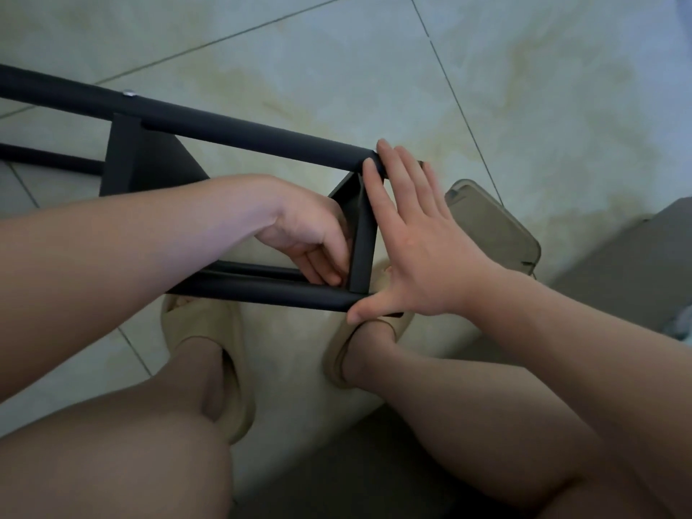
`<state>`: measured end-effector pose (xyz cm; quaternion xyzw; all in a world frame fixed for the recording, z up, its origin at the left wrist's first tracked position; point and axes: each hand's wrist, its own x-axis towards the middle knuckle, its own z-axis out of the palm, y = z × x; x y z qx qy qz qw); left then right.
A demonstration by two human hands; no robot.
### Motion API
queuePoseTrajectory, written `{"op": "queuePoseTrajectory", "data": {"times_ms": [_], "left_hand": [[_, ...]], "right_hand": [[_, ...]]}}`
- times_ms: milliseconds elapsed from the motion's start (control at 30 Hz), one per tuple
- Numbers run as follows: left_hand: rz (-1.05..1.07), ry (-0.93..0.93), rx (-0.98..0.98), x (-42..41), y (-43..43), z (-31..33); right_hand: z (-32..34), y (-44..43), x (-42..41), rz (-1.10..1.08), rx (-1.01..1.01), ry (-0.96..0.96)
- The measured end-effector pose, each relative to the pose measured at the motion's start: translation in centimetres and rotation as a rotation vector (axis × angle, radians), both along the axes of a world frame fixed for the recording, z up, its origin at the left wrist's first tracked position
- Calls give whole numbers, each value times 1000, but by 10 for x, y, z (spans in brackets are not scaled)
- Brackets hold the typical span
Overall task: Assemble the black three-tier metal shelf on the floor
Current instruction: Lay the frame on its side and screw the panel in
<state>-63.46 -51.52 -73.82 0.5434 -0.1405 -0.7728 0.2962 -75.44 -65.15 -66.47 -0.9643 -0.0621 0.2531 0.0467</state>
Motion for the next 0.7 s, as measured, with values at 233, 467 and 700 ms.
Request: {"op": "queuePoseTrajectory", "data": {"times_ms": [233, 467, 700], "left_hand": [[-35, -44, 19, -3, -5, 3], [-112, -46, 73, 2, -7, 7], [-208, -71, 128, 9, -11, 10]], "right_hand": [[1, 1, 1, -14, 29, -14], [2, 3, 1, -27, 43, -11], [-1, 1, 0, -24, 55, -16]]}}
